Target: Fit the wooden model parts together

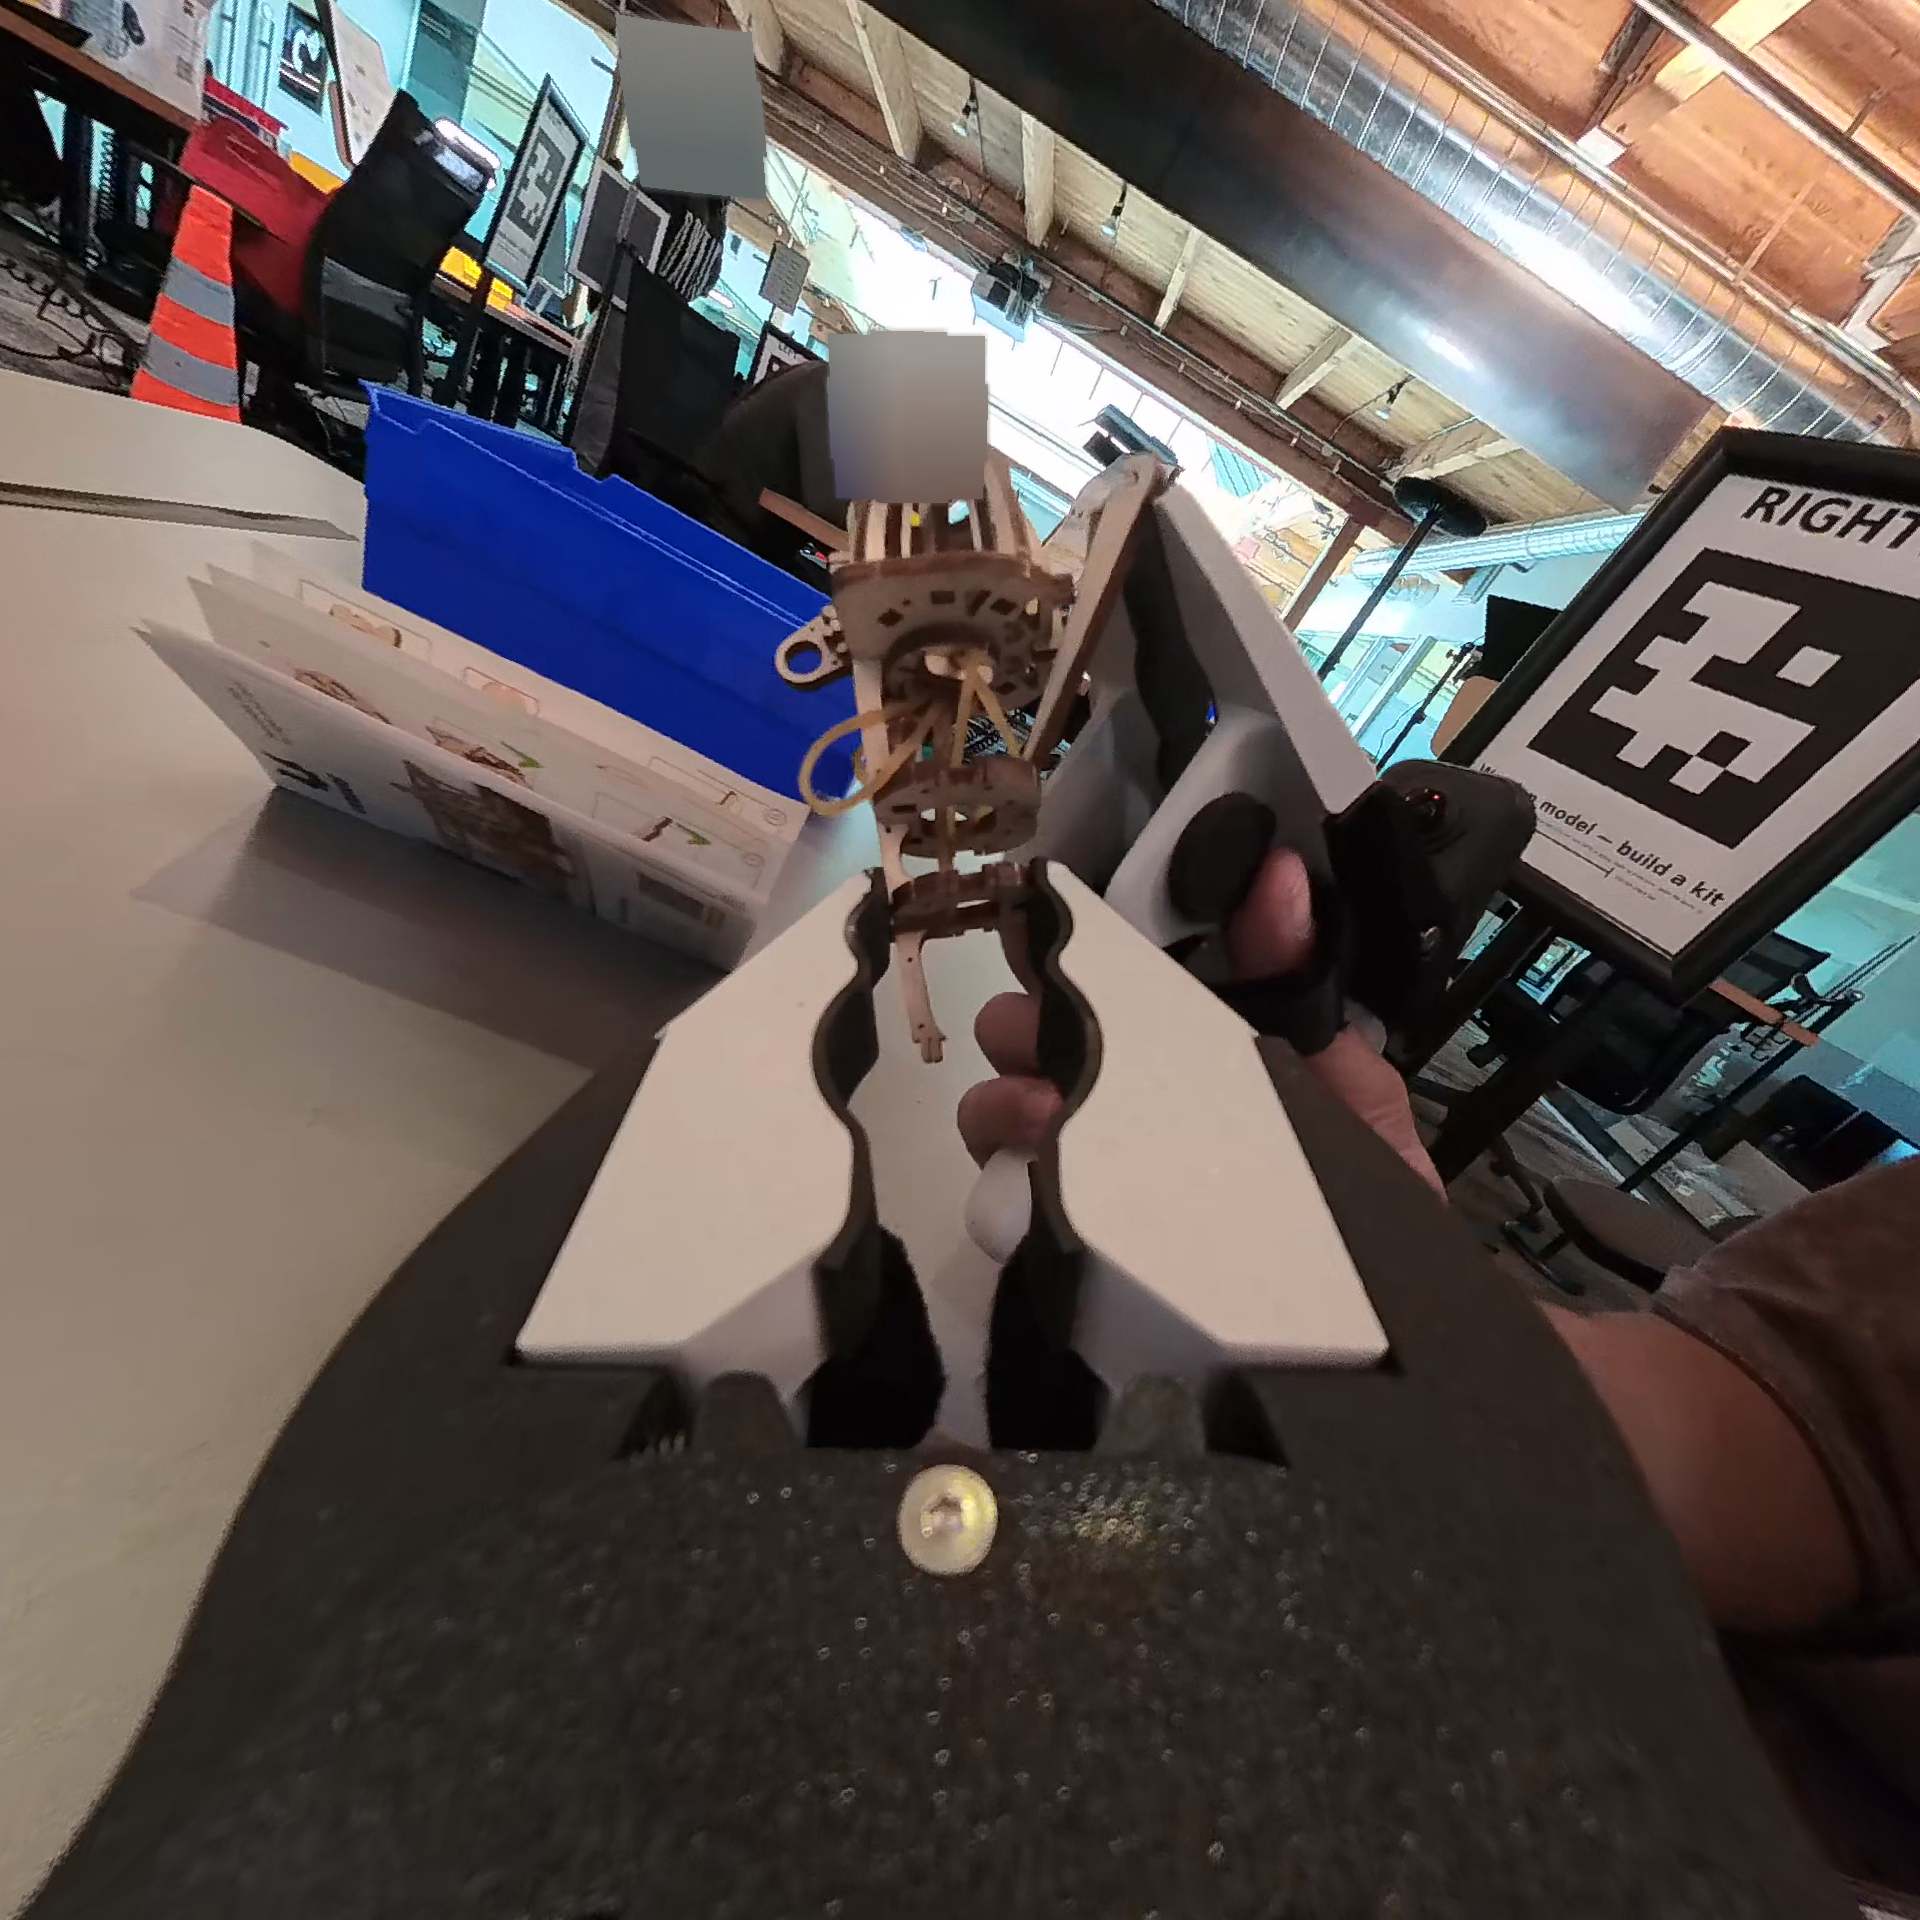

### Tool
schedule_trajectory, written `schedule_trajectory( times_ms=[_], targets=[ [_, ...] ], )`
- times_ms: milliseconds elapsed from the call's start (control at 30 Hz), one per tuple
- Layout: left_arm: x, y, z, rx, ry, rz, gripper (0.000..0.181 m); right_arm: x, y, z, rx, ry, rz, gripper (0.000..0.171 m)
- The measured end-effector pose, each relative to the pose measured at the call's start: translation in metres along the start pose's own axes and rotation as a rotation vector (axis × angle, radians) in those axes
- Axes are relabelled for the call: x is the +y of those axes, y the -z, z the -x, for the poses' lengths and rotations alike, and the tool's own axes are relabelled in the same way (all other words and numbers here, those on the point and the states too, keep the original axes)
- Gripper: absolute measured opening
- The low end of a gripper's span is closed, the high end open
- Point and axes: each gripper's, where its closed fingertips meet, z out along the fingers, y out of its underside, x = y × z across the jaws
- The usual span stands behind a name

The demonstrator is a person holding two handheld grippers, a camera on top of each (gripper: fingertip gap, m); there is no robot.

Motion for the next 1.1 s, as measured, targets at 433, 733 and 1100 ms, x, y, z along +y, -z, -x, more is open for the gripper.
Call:
schedule_trajectory(
  times_ms=[433, 733, 1100],
  targets=[
    [0.000, -0.001, -0.001, 0.009, 0.027, -0.010, 0.023, 0.001, 0.002, 0.002, 0.042, 0.045, -0.071, 0.007],
    [-0.001, 0.000, 0.000, 0.004, 0.020, -0.014, 0.023, 0.006, 0.003, -0.003, 0.056, 0.027, -0.048, 0.007],
    [-0.003, 0.002, 0.007, -0.051, -0.044, -0.010, 0.024, 0.015, 0.008, -0.008, 0.089, -0.057, 0.079, 0.007]
  ],
)
